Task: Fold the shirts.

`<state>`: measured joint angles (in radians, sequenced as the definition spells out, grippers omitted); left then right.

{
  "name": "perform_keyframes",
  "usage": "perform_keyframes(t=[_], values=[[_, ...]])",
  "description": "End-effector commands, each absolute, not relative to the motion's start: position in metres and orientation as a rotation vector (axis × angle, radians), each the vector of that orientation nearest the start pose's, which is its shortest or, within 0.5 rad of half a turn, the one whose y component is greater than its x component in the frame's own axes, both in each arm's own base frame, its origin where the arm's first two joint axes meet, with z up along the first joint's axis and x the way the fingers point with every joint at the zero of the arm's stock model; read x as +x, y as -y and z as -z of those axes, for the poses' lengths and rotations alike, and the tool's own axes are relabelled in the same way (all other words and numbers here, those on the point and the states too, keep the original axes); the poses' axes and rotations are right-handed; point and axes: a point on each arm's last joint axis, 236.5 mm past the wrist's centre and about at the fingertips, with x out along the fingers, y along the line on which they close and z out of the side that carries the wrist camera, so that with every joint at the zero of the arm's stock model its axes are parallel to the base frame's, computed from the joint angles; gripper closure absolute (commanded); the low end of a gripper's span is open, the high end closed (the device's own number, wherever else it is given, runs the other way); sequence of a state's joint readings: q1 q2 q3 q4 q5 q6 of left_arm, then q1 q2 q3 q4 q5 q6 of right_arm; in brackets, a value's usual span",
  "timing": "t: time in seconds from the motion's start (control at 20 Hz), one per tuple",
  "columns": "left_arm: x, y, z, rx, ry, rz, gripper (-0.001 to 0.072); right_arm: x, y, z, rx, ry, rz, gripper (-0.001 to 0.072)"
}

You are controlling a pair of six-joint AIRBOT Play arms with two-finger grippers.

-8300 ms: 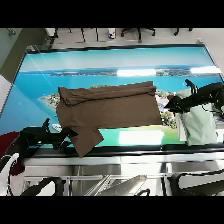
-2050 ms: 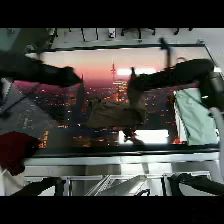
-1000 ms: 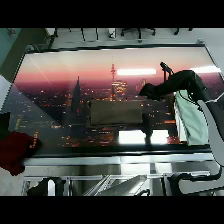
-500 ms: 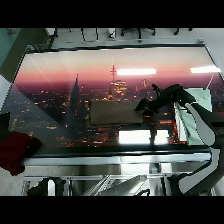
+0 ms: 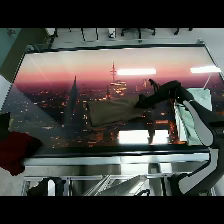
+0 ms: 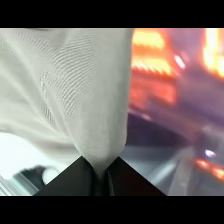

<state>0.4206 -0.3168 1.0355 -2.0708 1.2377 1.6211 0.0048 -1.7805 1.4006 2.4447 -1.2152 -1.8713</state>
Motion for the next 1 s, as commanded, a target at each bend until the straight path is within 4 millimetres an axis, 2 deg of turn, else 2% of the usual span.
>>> perform_keyframes(t=[0.0,0.1,0.2,0.25,0.4,0.5,0.55,0.65,0.7,0.85,0.95], values=[[0.226,0.016,-0.269,-0.328,-0.432,0.02,0.069,0.497,-0.139,-0.048,0.645,-1.136,-0.575,0.0693],[0.226,0.016,-0.269,-0.328,-0.432,0.02,0.069,0.527,-0.09,-0.109,0.676,-0.977,-0.501,0.0693],[0.226,0.016,-0.269,-0.328,-0.432,0.02,0.069,0.54,-0.034,-0.155,0.705,-0.866,-0.426,0.0693],[0.226,0.016,-0.269,-0.328,-0.432,0.02,0.069,0.54,-0.006,-0.171,0.718,-0.829,-0.386,0.0692],[0.226,0.016,-0.269,-0.328,-0.434,0.02,0.069,0.526,0.082,-0.198,0.782,-0.759,-0.252,0.0691],[0.226,0.016,-0.269,-0.328,-0.435,0.021,0.069,0.508,0.13,-0.202,0.817,-0.741,-0.175,0.0691],[0.226,0.016,-0.268,-0.328,-0.436,0.021,0.069,0.498,0.148,-0.202,0.829,-0.74,-0.146,0.0691],[0.226,0.016,-0.268,-0.329,-0.436,0.022,0.069,0.48,0.171,-0.2,0.846,-0.754,-0.113,0.0691],[0.226,0.017,-0.268,-0.329,-0.437,0.023,0.069,0.471,0.175,-0.198,0.85,-0.773,-0.106,0.0691],[0.225,0.017,-0.267,-0.329,-0.445,0.024,0.069,0.451,0.178,-0.197,0.887,-0.828,-0.081,0.0691],[0.223,0.018,-0.264,-0.329,-0.457,0.026,0.069,0.439,0.185,-0.204,0.927,-0.828,-0.006,0.0691]])
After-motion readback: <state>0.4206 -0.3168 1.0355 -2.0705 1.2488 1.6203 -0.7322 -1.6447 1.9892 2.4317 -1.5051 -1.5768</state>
